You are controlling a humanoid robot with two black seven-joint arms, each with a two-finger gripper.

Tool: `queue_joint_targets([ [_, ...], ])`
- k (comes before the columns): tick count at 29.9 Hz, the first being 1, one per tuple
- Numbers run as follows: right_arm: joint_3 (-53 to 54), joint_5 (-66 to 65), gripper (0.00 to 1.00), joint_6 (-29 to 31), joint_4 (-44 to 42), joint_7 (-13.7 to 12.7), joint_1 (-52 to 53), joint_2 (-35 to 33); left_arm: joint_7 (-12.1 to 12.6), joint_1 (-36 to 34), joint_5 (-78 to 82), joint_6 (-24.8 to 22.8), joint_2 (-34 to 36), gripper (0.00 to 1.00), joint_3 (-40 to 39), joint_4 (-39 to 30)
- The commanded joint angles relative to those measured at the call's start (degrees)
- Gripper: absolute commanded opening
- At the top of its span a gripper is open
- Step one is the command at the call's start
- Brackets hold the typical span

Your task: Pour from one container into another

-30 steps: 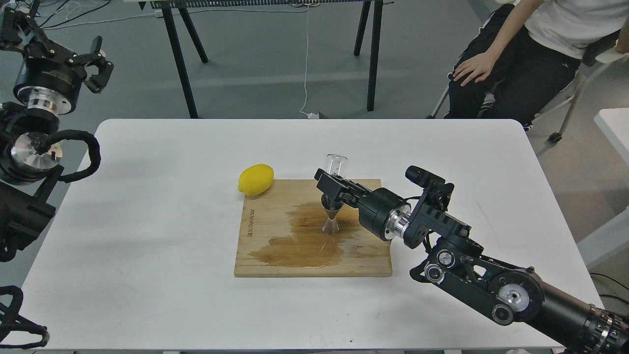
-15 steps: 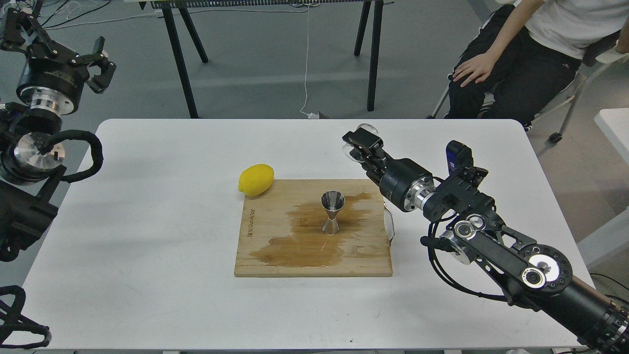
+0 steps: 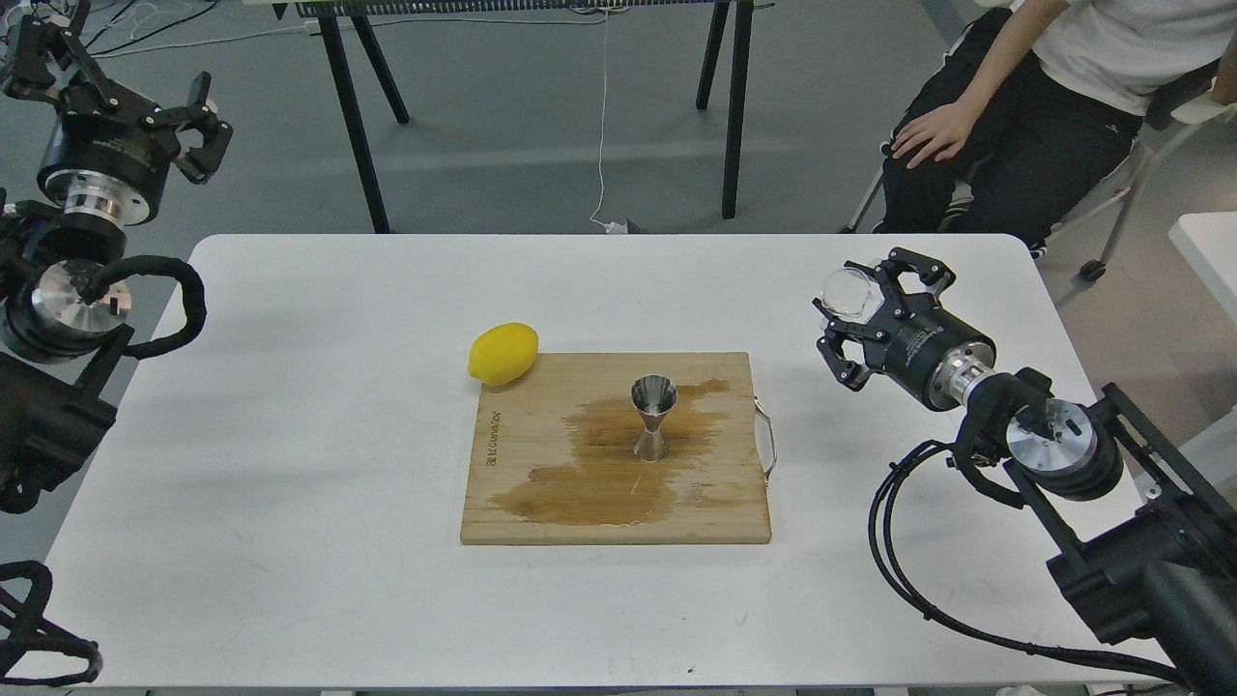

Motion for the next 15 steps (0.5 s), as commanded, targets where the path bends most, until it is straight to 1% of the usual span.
queue_joint_targets([
  [1,3.2,11.0,0.36,1.0,-4.5,0.7,-2.3,0.7,0.0,-0.2,0.0,0.1,-0.1,1.00,0.0,-0.1],
  [5,5.8,15.0,0.37,1.2,-6.4,2.8,-4.8,2.4,-0.1,-0.3,0.0,0.8,-1.0,1.00,0.2,-0.2],
  [7,7.1,15.4,0.38,2.2,-8.4,3.1,-5.3,4.6,0.0,-0.3,0.1,0.9,-1.4,1.00,0.2,-0.2],
  [12,8.3,15.5,0.38,9.7,-18.2,3.1,-5.0,9.0,-0.1,-0.3,0.2,0.9,-1.8,1.00,0.2,-0.3],
  [15,8.6,15.7,0.39,13.0,-21.1,3.1,-4.8,10.6,0.0,-0.4,0.2,0.9,-1.9,1.00,0.2,-0.2],
])
